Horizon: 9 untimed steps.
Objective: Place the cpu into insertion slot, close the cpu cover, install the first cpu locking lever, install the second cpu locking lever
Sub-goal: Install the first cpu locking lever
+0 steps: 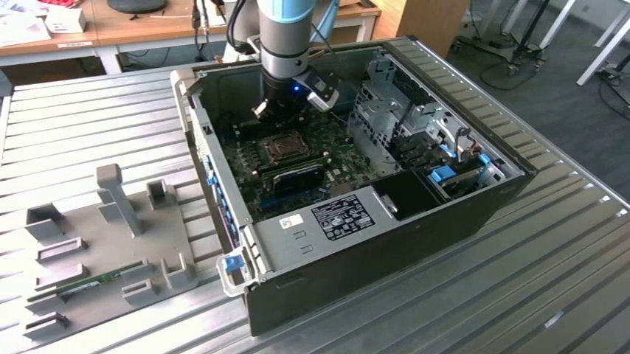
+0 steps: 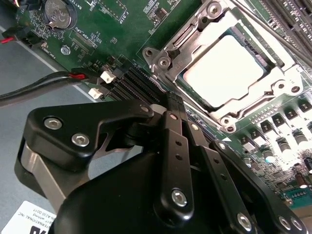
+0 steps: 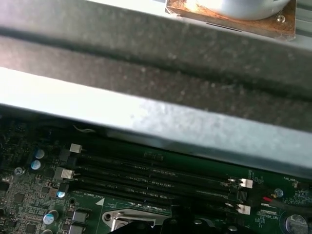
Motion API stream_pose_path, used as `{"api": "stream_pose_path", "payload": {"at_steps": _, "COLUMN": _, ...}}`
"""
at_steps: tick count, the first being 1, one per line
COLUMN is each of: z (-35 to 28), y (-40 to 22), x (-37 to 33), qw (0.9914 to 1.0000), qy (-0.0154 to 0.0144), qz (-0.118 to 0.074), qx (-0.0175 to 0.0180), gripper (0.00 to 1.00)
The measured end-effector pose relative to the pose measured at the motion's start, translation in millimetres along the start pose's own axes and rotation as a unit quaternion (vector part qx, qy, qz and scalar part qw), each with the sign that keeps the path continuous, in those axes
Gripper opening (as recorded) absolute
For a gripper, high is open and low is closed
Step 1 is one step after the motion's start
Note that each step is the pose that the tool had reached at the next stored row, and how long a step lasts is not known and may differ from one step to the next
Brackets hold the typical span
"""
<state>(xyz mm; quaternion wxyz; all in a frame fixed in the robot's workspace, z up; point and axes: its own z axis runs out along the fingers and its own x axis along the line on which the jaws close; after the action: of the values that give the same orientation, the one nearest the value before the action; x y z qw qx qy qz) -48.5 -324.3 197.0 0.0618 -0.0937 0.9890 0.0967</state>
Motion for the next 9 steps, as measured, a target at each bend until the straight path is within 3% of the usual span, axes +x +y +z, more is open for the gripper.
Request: {"api": "stream_pose_path", "payload": {"at_steps": 9, "z": 0.7, "y": -0.6, "x": -2.2, "qw": 1.0, "qy": 0.0001, "qz": 0.0, "qx": 0.0003, "gripper": 0.1}}
